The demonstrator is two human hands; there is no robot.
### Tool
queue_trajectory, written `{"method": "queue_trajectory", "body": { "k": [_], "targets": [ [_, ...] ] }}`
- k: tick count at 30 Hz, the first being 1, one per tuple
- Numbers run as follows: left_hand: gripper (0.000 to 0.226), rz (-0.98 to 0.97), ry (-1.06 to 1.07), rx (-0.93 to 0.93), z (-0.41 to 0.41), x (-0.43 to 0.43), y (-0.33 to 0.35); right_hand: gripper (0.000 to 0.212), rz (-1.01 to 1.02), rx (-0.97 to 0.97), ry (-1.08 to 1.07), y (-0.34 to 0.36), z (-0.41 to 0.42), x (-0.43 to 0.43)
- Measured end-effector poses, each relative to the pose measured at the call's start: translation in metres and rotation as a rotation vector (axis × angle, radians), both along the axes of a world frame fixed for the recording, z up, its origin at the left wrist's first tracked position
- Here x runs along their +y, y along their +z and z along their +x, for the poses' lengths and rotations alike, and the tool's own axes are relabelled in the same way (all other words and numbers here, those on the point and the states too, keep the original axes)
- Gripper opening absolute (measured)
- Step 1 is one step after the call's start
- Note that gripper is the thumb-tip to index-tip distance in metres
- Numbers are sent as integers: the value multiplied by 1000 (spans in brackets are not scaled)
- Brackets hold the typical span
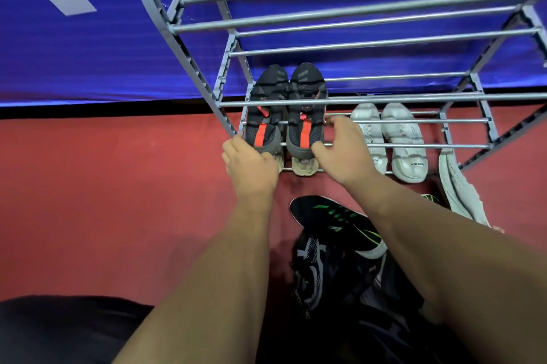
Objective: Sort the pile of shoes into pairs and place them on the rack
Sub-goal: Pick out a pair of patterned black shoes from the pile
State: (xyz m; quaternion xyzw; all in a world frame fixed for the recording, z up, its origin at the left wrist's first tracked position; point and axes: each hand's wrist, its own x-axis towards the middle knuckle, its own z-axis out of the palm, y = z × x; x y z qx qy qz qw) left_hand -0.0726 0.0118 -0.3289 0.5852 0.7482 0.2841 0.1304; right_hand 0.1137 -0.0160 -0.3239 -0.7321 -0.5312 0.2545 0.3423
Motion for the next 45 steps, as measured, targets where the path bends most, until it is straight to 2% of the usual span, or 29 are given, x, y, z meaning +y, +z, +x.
{"method": "queue_trajectory", "body": {
  "k": [3, 5, 7, 8, 10, 12, 14, 16, 17, 19, 21, 25, 27, 30, 32, 37, 40, 43, 45],
  "targets": [
    [42, -98, 31, 75, -1, -24, -2, 15, 104, -56, -19, 0, 5, -30],
    [46, -278, 29, 106, -1, -43, -13, 7, 13, -60, 58, -7, 11, -55],
    [58, -590, -98, 170, 1, -65, -17, 3, -165, -130, 180, -19, 19, -83],
    [60, -779, -241, 229, 3, -78, -16, 7, -261, -201, 246, -27, 24, -96],
    [60, -1086, -484, 299, 6, -107, -16, 36, -488, -361, 355, -43, 32, -123],
    [78, -1344, -503, 244, 8, -132, -23, 71, -685, -449, 390, -55, 37, -151],
    [94, -1470, -524, 243, 10, -151, -32, 85, -737, -460, 400, -62, 41, -174],
    [91, -1417, -612, 356, 14, -167, -38, 82, -663, -471, 413, -67, 45, -186],
    [79, -1380, -621, 367, 16, -174, -43, 79, -619, -466, 413, -67, 46, -189],
    [52, -1344, -601, 314, 20, -182, -52, 77, -565, -413, 391, -64, 44, -190],
    [45, -1342, -572, 292, 21, -184, -53, 76, -514, -353, 368, -58, 43, -191],
    [62, -1282, -547, 333, 12, -174, -37, 69, -395, -267, 302, -43, 43, -184],
    [58, -1226, -514, 381, 4, -165, -39, 65, -372, -262, 268, -38, 47, -180],
    [85, -1136, -419, 489, -8, -159, -39, 63, -372, -234, 207, -34, 53, -181],
    [93, -1119, -392, 498, -12, -158, -43, 60, -365, -242, 181, -35, 57, -185],
    [92, -1099, -299, 354, -15, -156, -47, 53, -351, -290, 89, -41, 66, -197],
    [97, -1010, -258, 322, -15, -156, -50, 68, -374, -262, 52, -44, 66, -200],
    [90, -936, -282, 308, -12, -157, -55, 92, -479, -193, 23, -50, 65, -201],
    [79, -900, -269, 338, -8, -160, -59, 83, -515, -153, -21, -56, 65, -200]
  ]
}}
